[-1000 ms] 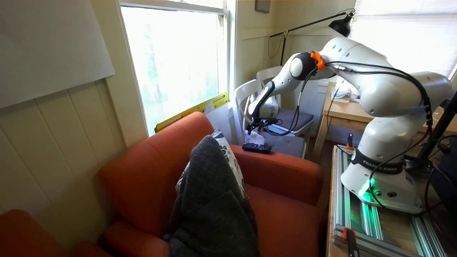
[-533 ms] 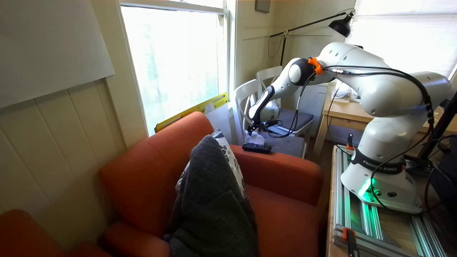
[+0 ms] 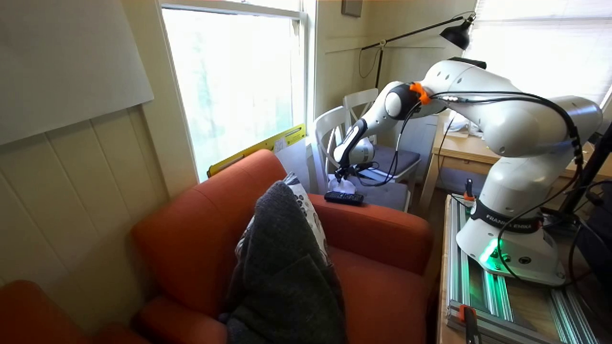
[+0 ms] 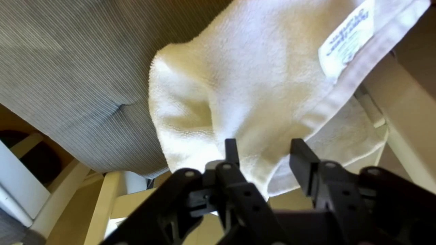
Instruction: Use the white towel on the chair to wipe the window
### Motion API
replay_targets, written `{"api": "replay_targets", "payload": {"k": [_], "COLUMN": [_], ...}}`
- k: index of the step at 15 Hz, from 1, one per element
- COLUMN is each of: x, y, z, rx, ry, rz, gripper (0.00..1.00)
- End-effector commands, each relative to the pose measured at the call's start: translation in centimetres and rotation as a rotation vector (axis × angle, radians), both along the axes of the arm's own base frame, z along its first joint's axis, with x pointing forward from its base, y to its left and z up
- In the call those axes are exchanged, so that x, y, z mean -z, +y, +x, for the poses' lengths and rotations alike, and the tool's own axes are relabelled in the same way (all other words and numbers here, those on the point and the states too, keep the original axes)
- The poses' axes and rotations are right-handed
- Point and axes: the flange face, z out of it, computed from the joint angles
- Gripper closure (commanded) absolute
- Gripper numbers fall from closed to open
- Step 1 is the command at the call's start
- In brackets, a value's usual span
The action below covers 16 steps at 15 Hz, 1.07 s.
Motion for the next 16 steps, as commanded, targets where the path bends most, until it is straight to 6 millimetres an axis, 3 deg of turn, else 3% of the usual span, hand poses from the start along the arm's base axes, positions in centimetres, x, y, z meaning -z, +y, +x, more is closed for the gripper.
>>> {"api": "replay_targets", "payload": {"k": [1, 2, 5, 7, 12, 16], "x": [0.8, 0.7, 0.5, 0.3, 0.5, 1.2], "y": [-0.1, 0.0, 0.3, 0.7, 2.0, 1.5], "z": [0.5, 0.5, 1.0, 1.5, 2.8, 2.3], "rx": [0.009, 0.012, 0.037, 0.054, 0.068, 0.073], "ry": [0.002, 0.004, 0.001, -0.006, -0.009, 0.028], "rz": [-0.007, 0.005, 0.014, 0.014, -0.008, -0.072], "gripper": [0.71, 0.75, 0.38, 0.25, 0.23, 0.20]}}
